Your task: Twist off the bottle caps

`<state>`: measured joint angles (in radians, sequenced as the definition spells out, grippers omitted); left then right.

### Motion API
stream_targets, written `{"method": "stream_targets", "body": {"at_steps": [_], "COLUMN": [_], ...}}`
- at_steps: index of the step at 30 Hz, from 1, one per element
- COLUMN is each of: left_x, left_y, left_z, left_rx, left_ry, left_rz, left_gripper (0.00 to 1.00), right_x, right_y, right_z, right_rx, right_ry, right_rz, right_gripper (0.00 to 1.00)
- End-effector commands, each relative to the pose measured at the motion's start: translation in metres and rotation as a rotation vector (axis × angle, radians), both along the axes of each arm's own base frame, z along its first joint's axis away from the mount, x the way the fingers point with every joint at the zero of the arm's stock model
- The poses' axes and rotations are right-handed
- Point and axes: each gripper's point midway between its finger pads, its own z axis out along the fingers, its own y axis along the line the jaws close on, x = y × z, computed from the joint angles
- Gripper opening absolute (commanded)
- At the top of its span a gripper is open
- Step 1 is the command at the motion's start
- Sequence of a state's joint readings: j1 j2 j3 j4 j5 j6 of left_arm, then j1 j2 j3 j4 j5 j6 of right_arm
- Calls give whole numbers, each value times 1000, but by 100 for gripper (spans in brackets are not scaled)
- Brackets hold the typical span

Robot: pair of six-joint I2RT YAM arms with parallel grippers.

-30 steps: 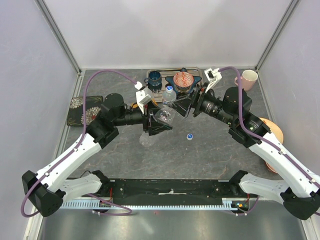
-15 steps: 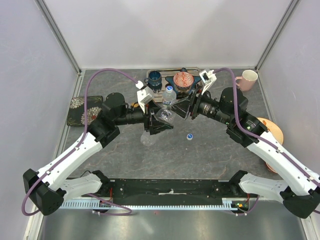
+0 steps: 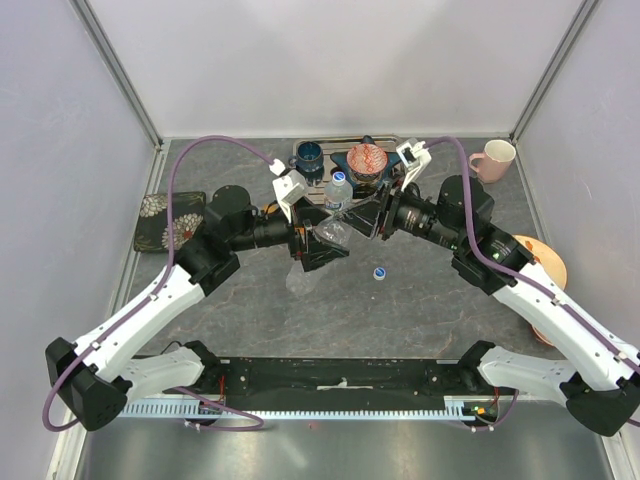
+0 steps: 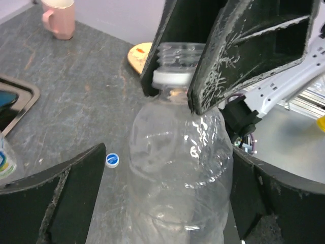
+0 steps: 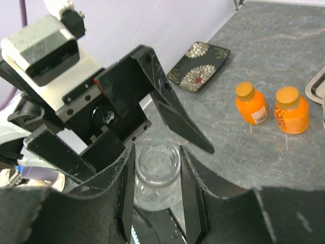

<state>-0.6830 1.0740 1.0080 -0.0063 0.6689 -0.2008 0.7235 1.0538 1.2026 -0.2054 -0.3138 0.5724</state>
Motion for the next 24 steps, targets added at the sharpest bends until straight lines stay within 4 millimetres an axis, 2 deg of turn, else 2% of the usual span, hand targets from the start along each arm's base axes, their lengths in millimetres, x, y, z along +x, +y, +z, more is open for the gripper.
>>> {"method": "stream_targets", "body": {"at_steps": [1, 2, 3, 4, 5, 6, 7, 8, 9, 10, 11, 13, 14, 15, 16, 18, 19, 20, 21, 22, 24], "left_x": [15, 22, 22, 21, 26, 26, 20, 25, 24, 15, 18, 15, 8, 5, 4, -5, -7, -8, -9, -10, -9], "left_y": [15, 20, 25, 33, 42, 49, 63, 76, 85, 101, 115, 134, 150, 155, 158, 164, 164, 163, 164, 163, 160], "left_z": [28, 29, 24, 31, 33, 34, 40, 41, 42, 48, 50, 47, 57, 57, 52, 57, 54, 54, 54, 52, 49], "left_rx": [-33, -26, -4, -10, -1, 8, 0, 2, 1, -22, -28, -46, -92, -103, -104, -132, -132, -136, -140, -142, -148], "left_ry": [-37, -45, -29, -45, -61, -63, -82, -97, -106, -130, -145, -155, -180, -186, -186, -204, -202, -200, -196, -191, -169], "left_rz": [154, 205, 231, 263, 324, 356, 392, 470, 509, 545, 617, 692, 739, 753, 758, 754, 750, 742, 740, 737, 730], "left_gripper": [99, 99, 100, 100, 99, 99, 99, 99, 99, 99, 99, 99, 99, 100, 99, 99, 99, 99, 99, 99, 99], "right_x": [-2, -1, 1, 10, 13, 17, 28, 35, 41, 51, 67, 83, 91, 95, 102, 113, 119, 126, 131, 138, 151], "right_y": [-12, -18, -24, -34, -42, -51, -66, -76, -88, -97, -121, -142, -161, -170, -173, -182, -181, -182, -188, -189, -198], "right_z": [24, 35, 35, 40, 53, 50, 61, 60, 52, 52, 44, 20, 16, 10, -7, -16, -34, -36, -44, -61, -70], "right_rx": [-2, 2, -19, -29, -37, -71, -79, -113, -167, -205, -272, -430, -477, -519, -569, -577, -606, -584, -589, -614, -592], "right_ry": [-72, -97, -96, -110, -150, -141, -158, -164, -141, -127, -113, -109, -115, -121, -109, -101, -85, -87, -72, -50, -32], "right_rz": [-43, -70, -100, -174, -214, -262, -365, -428, -493, -567, -724, -851, -968, -1021, -1049, -1114, -1119, -1139, -1169, -1180, -1233], "right_gripper": [0, 0, 0, 0, 0, 0, 0, 0, 0, 0, 0, 0, 0, 0, 0, 0, 0, 0, 0, 0, 0]}}
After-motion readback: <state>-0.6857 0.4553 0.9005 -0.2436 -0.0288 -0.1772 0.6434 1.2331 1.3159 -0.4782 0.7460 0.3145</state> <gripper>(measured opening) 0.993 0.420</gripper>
